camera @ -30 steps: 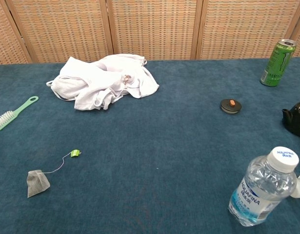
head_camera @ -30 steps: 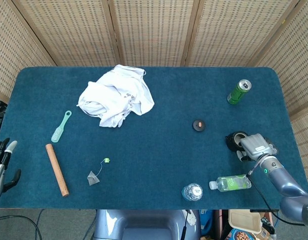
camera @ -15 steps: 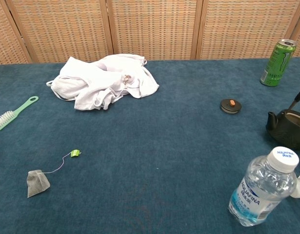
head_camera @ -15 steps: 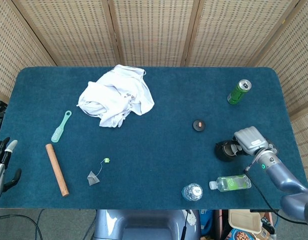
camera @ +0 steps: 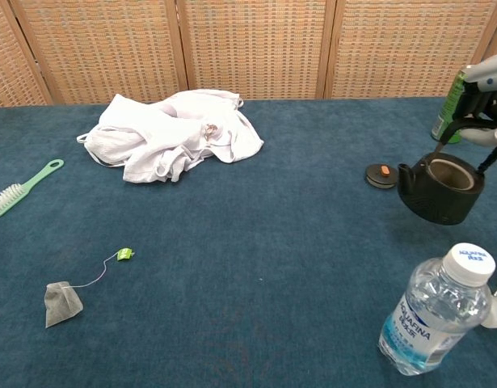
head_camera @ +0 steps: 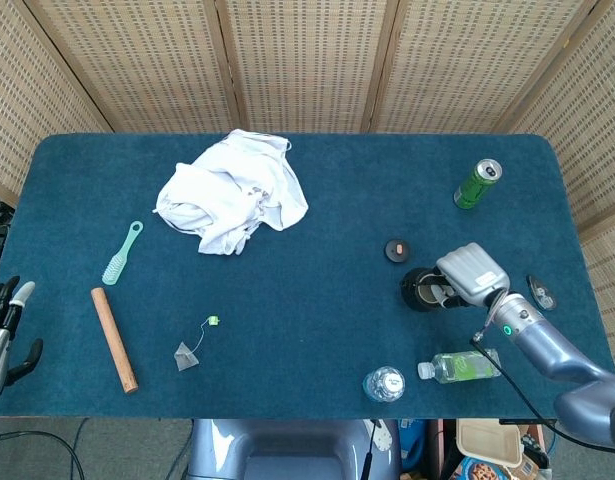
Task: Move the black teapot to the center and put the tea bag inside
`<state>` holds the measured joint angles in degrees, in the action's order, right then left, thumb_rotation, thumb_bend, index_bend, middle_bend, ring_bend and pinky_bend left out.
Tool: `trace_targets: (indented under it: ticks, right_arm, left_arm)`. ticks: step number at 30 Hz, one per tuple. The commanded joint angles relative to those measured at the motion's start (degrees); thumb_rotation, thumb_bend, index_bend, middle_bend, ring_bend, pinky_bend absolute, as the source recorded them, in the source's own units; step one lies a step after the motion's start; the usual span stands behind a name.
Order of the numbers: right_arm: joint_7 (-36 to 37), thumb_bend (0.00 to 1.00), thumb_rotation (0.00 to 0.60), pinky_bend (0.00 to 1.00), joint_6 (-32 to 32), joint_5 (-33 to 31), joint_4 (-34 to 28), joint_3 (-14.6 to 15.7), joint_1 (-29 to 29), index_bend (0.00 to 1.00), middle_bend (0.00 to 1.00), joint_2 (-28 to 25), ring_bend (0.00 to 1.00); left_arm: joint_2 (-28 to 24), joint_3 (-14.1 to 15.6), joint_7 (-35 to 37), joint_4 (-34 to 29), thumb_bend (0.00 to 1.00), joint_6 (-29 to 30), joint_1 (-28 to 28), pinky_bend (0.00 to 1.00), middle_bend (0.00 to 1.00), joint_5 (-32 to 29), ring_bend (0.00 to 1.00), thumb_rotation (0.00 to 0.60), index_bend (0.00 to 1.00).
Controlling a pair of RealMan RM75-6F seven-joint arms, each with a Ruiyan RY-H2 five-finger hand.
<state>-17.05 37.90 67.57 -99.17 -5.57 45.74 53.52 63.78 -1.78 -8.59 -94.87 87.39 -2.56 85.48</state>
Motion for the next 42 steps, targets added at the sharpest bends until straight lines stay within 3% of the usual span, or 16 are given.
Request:
trace_targets:
  ticks: [1, 20, 32, 42]
  right_arm:
    - [-0.6, 0.72, 0.34, 0.65, -0.9, 0.5, -1.6, -0.9, 1.5, 0.73, 0.73, -0.3, 0.71]
    - [-5.6, 0.72, 0.343, 0.65, -2.1, -0.7, -9.3, -2.7, 7.7, 0.73, 0.71, 1.4, 0.71]
    - [-9.8, 0.72, 0.348, 0.65, -2.4, -4.7, -8.8, -2.0, 11.7, 0.73, 0.7, 5.4, 0.71]
    - [-12.8, 0.72, 0.348, 0.65, -3.2, -10.0, -4.3, -0.9, 15.8, 0.73, 0.69, 9.6, 0.71]
  left_arm:
    - [0.0, 0.0, 0.1, 0.1, 0.43, 0.1, 0.1, 0.0, 0.0, -0.1, 0.0, 0.6, 0.0]
    - [0.6, 0.4, 2.4, 2.2, 0.44, -0.3, 0.5, 0.0, 0.0, -0.4, 0.0, 0.6, 0.0]
    - [1.1, 0.5, 3.8, 3.8, 0.43, -0.6, 0.9, 0.0, 0.0, -1.0, 0.0, 0.6, 0.0]
    - [1.6, 0.5, 4.7, 5.2, 0.43, -1.2, 1.0, 0.0, 0.0, -1.8, 0.0, 0.6, 0.0]
